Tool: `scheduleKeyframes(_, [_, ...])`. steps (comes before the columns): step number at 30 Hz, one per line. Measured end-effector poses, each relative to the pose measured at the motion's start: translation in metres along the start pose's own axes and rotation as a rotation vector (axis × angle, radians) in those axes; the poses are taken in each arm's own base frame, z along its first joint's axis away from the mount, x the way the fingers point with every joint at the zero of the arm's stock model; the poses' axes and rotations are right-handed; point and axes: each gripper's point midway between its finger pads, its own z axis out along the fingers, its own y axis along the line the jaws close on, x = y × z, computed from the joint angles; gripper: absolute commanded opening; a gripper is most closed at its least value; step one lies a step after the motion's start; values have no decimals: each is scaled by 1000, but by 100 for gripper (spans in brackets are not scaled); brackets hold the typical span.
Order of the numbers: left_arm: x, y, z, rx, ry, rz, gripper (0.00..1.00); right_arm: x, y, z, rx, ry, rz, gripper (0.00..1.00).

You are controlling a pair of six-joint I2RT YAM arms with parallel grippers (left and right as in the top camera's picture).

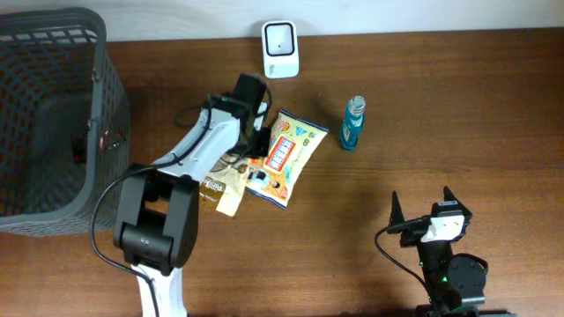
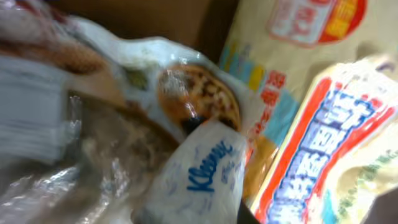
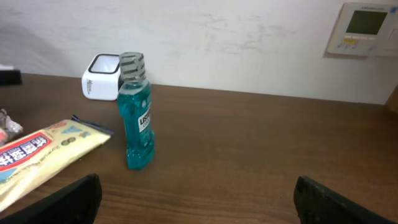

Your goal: Scan the item barcode

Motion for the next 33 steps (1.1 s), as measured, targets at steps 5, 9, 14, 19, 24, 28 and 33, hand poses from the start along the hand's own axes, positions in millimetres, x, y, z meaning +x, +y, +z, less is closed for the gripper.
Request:
scheduleKeyframes(5, [17,-31,10,161,46,-15,9,0,0,0,0,0,1,98])
scheduleKeyframes(9, [27,-69,9,262,74,19,27,0,0,0,0,0,1,98])
scheduleKeyframes(14, [21,-75,0,296,75,2,74,0,0,0,0,0,2,99])
scheduleKeyframes(19, [-16,-68,-36,308,8,-23,82,0,0,0,0,0,1,98])
scheduleKeyframes(24, [-64,-39,-119,304,-102,-66,86,0,0,0,0,0,0,98])
scheduleKeyframes(28, [-104,6,-216,289,-318,-106,85,0,0,0,0,0,1,98])
scheduleKeyframes(33, [-112,155,-332,36,-640,-320,99,0,0,0,0,0,0,98])
